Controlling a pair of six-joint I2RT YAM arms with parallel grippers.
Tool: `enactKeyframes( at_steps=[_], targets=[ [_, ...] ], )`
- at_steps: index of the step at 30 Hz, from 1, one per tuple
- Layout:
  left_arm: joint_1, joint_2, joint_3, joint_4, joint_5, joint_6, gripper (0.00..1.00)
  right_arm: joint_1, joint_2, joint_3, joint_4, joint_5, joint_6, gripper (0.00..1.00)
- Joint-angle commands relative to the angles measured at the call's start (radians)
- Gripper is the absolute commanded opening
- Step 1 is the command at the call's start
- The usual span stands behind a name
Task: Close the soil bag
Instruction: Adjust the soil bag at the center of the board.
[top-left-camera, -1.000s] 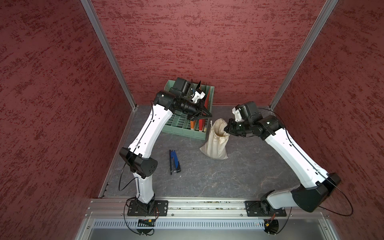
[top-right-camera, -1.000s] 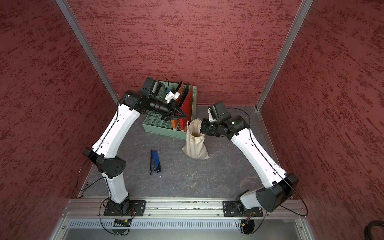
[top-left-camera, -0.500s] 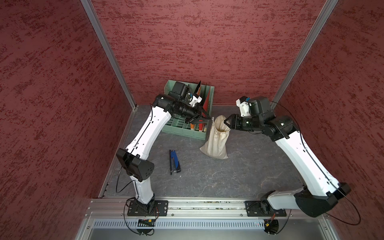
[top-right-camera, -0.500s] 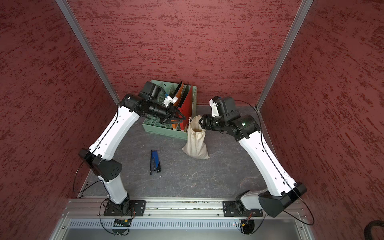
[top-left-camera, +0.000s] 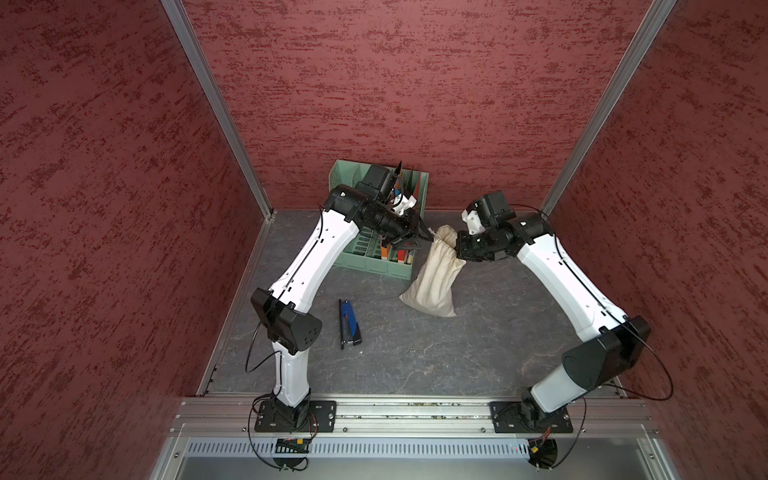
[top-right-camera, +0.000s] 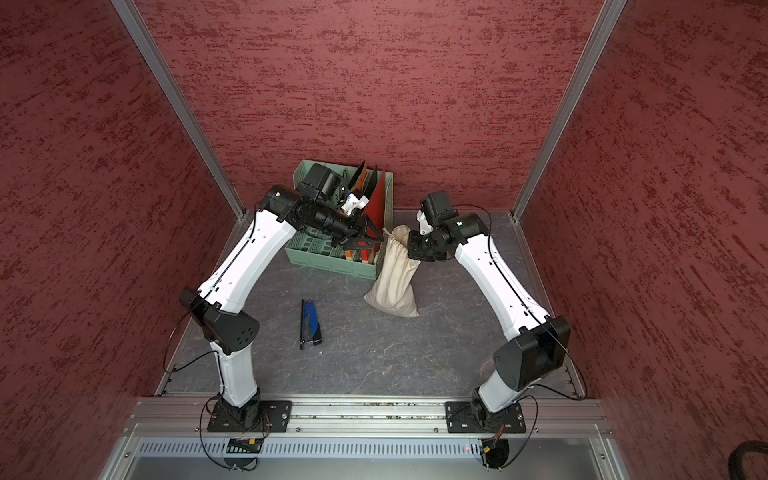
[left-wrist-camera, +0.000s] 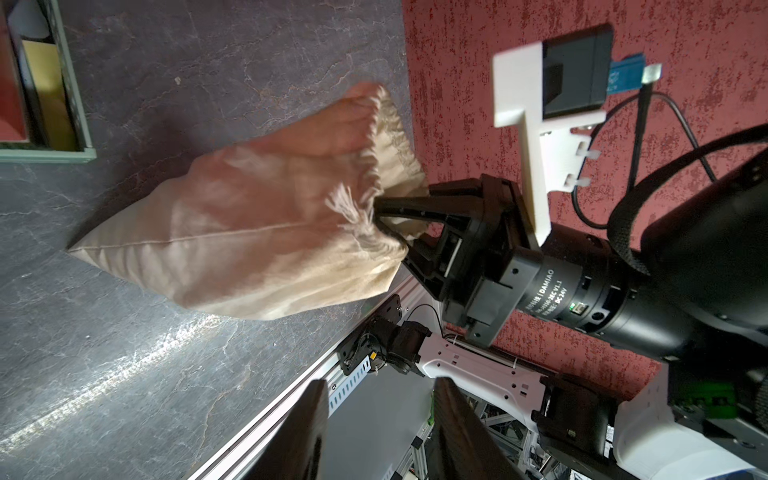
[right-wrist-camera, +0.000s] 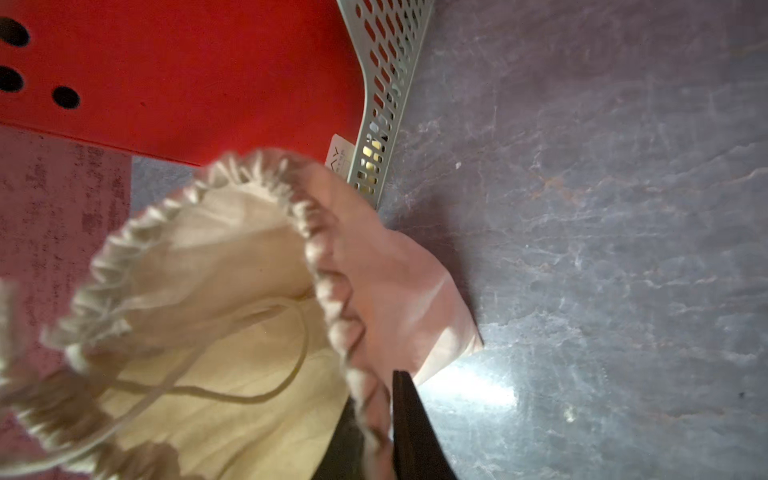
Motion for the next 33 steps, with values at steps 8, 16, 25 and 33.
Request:
enactKeyframes(
  at_steps=[8, 16, 25, 33],
  targets=[
    [-0.042, 0.107, 0.158, -0.096, -0.057, 0.002, 0.50, 0.004, -0.212, -0.094, 0.063, -0.073, 0.111, 0.08],
    [-0.063, 0.182, 0.216, -0.171, -0.076, 0.042, 0.50, 0.024, -0.294, -0.162, 0.085, -0.076, 0.176, 0.07],
    [-0.078, 0.196, 0.232, -0.173, -0.055, 0.075, 0.54, 0.039, -0.334, -0.205, 0.092, -0.071, 0.205, 0.07],
    [0.007, 0.184, 0.310, -0.111, 0.040, 0.105, 0.61, 0.042, -0.304, -0.087, 0.028, -0.035, 0.093, 0.05]
  ],
)
